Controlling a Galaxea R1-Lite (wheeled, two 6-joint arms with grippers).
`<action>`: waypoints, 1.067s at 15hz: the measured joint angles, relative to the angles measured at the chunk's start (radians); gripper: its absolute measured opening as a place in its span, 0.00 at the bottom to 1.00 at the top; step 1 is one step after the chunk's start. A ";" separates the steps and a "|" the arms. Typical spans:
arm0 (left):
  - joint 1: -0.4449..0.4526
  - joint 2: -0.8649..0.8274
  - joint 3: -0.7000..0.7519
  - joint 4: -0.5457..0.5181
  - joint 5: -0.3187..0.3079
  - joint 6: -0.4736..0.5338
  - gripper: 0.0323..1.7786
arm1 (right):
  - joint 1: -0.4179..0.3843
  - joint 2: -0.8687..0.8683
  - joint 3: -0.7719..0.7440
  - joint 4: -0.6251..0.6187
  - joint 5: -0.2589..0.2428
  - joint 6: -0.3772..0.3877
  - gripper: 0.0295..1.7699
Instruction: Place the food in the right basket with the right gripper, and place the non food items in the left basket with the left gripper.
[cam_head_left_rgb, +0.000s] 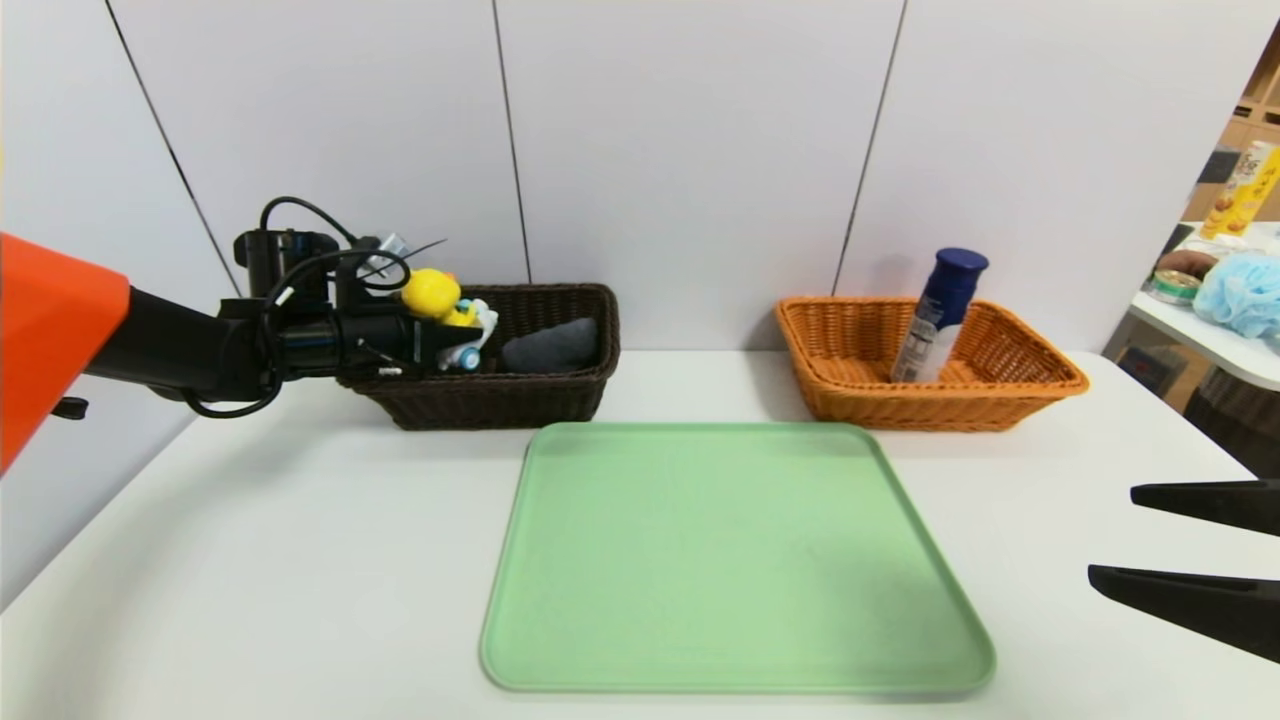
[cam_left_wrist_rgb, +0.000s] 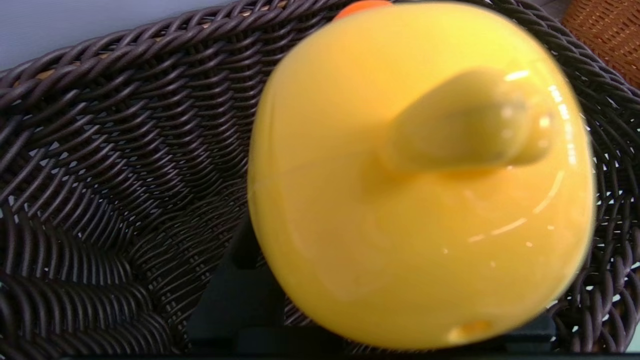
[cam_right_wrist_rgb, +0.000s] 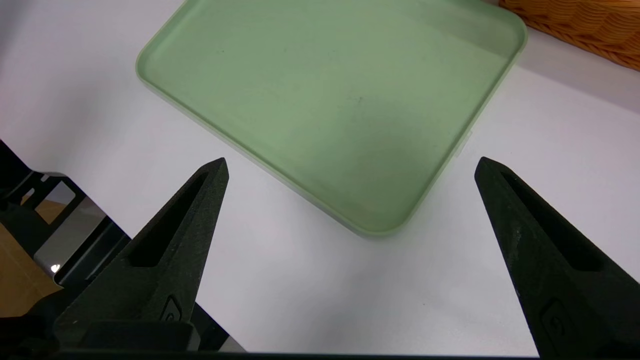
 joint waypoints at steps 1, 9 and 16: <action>0.000 0.000 -0.001 0.001 0.000 0.000 0.41 | 0.000 -0.002 0.000 0.000 0.000 0.000 0.96; 0.000 -0.008 -0.002 0.026 0.001 -0.001 0.74 | 0.000 -0.015 0.004 0.000 0.001 0.000 0.96; 0.000 -0.106 -0.018 0.029 -0.001 -0.037 0.87 | 0.000 -0.025 -0.002 0.000 -0.001 0.002 0.96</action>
